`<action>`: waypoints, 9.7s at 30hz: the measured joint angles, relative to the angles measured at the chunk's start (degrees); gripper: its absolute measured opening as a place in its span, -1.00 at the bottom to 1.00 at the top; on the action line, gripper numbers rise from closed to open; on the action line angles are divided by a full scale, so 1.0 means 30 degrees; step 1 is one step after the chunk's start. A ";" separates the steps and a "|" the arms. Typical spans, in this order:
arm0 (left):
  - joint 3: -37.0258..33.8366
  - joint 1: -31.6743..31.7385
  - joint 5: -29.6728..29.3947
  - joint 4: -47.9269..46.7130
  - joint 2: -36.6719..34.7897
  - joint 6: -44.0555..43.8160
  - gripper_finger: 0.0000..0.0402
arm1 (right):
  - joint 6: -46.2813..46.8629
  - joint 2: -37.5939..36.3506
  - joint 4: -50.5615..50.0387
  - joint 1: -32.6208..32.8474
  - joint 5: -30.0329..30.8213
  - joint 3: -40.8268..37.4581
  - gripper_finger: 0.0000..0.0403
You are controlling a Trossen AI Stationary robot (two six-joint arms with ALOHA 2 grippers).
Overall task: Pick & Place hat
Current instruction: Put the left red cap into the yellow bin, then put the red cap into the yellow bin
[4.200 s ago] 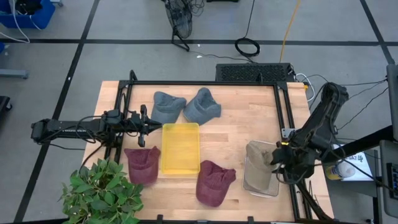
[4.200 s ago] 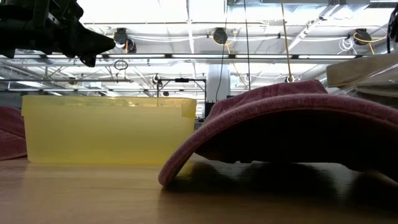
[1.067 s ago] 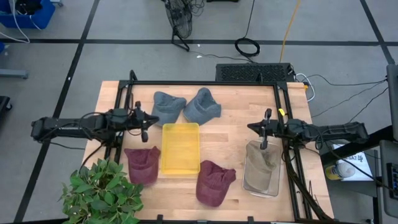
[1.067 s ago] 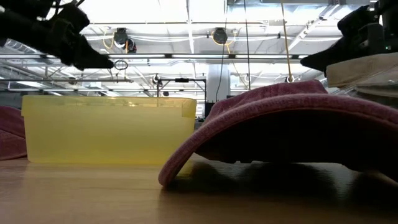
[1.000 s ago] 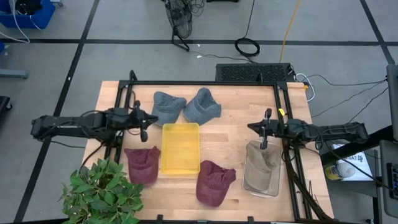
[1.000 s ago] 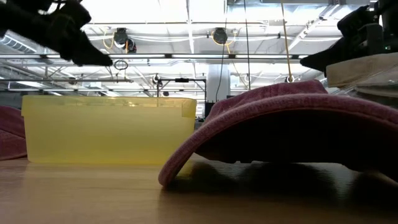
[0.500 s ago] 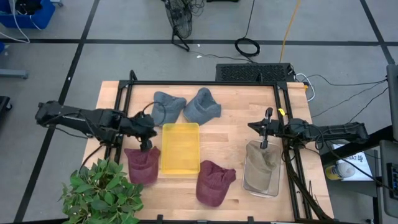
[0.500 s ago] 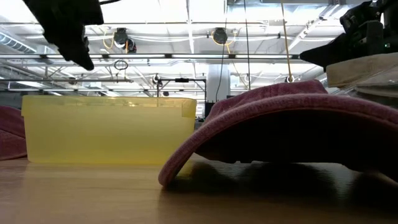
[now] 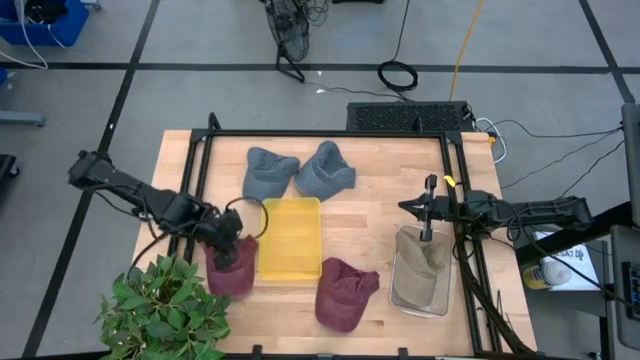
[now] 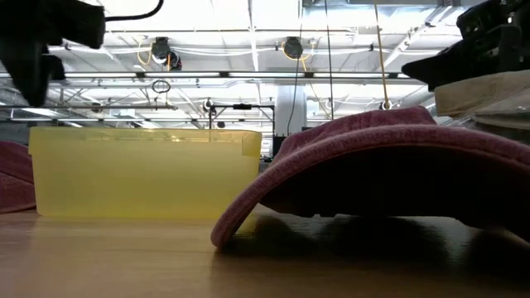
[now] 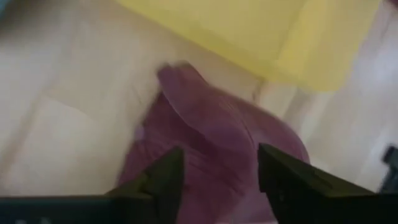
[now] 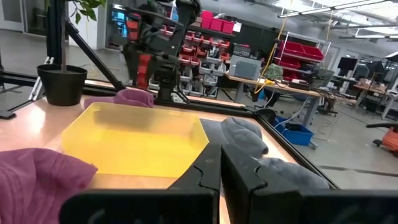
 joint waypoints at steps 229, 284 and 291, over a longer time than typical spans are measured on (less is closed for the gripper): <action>1.6090 0.1478 0.2814 1.0874 2.2127 1.7754 0.61 | -0.0409 0.0831 -0.0114 0.0004 0.0000 -0.0038 -1.00; 1.1124 0.1917 -0.5679 0.7040 0.7116 1.7814 -0.98 | -0.1711 0.0831 -0.0092 0.0000 0.0095 -0.0015 -1.00; 0.6065 0.2836 -0.4308 0.8130 0.6536 1.6511 -0.98 | -0.1681 0.0831 -0.0120 0.0000 0.0080 -0.0015 -1.00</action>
